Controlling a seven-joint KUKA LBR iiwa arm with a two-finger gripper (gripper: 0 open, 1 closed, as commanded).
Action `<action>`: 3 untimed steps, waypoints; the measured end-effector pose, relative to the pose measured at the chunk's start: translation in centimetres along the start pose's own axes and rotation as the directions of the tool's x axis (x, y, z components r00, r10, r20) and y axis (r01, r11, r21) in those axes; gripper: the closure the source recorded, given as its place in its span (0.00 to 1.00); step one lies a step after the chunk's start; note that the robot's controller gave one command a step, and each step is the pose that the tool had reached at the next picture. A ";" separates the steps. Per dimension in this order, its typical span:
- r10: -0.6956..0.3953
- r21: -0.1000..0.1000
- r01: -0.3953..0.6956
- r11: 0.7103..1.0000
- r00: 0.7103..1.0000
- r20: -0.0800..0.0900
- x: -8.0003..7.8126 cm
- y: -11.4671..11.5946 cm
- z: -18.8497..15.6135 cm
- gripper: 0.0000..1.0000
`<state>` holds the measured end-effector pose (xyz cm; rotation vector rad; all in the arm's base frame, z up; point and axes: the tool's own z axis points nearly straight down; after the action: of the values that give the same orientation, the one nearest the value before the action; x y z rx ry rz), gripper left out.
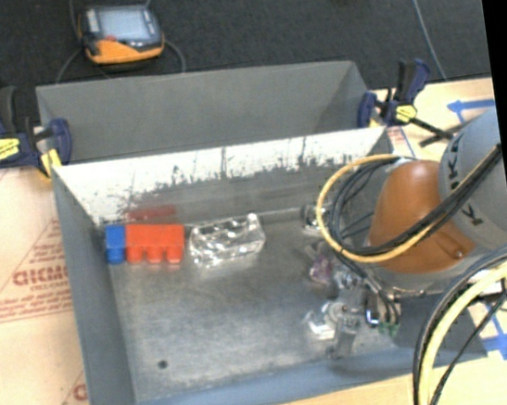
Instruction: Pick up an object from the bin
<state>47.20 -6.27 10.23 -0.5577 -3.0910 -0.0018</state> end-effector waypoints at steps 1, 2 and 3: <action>0.012 0.001 -0.012 1.000 1.000 0.007 -1.1 -0.5 3.2 0.00; 0.005 0.001 -0.005 1.000 1.000 0.006 -1.3 -0.5 3.1 0.00; 0.003 0.001 -0.003 1.000 1.000 0.008 -1.3 -0.5 3.0 1.00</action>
Offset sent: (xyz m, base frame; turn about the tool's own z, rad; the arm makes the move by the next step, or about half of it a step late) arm 0.0064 -0.0067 -0.0323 0.0178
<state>48.26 -7.20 7.23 -0.5644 -3.0975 0.0016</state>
